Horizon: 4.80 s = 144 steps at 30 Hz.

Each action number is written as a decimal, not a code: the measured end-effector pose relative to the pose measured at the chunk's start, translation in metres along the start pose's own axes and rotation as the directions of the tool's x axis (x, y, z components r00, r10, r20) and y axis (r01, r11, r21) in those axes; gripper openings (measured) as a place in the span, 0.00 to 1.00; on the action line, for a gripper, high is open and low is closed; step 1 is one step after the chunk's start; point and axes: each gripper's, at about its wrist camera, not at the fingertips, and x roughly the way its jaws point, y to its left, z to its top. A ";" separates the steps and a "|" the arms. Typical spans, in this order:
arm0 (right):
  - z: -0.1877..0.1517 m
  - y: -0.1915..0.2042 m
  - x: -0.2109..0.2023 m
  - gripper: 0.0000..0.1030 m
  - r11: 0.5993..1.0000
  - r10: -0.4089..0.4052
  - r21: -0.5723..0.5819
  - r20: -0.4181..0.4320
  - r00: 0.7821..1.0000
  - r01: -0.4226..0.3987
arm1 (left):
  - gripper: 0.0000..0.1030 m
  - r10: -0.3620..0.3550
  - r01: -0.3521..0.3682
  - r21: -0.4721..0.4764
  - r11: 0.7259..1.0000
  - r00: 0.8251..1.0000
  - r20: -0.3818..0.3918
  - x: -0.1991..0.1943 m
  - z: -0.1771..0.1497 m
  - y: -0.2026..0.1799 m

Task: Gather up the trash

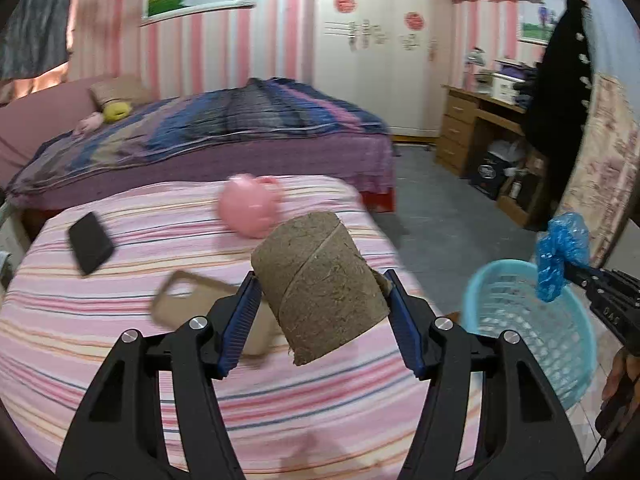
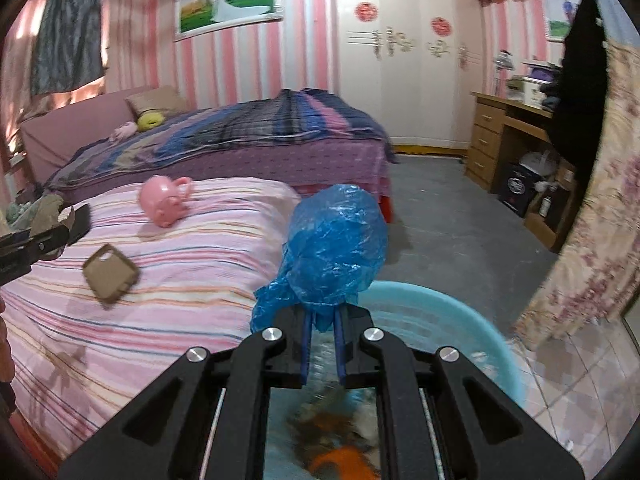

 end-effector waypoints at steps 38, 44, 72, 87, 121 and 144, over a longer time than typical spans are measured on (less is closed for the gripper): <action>-0.036 -0.086 -0.009 0.49 0.993 -0.097 0.070 -0.053 0.994 0.100 | 0.95 -0.034 0.029 0.095 0.995 0.998 0.050 0.023 -0.030 -0.090; -0.036 -0.071 -0.008 0.82 0.992 -0.093 0.082 -0.050 0.994 0.097 | 0.95 0.042 -0.052 0.095 0.994 0.994 0.105 -0.013 -0.036 -0.061; -0.038 0.128 -0.078 0.96 0.991 0.082 -0.111 0.096 0.992 -0.071 | 0.95 0.249 -0.232 -0.146 0.962 0.963 0.107 -0.143 -0.107 0.106; -0.054 0.171 -0.100 0.96 0.987 0.121 -0.118 0.110 0.987 -0.108 | 0.95 0.262 -0.235 -0.205 0.950 0.958 0.117 -0.154 -0.118 0.124; -0.057 0.175 -0.107 0.96 0.981 0.138 -0.157 0.143 0.980 -0.115 | 0.95 0.253 -0.219 -0.217 0.951 0.957 0.143 -0.156 -0.110 0.125; -0.054 0.176 -0.111 0.96 0.980 0.141 -0.165 0.167 0.976 -0.113 | 0.95 0.262 -0.227 -0.204 0.952 0.951 0.167 -0.163 -0.103 0.120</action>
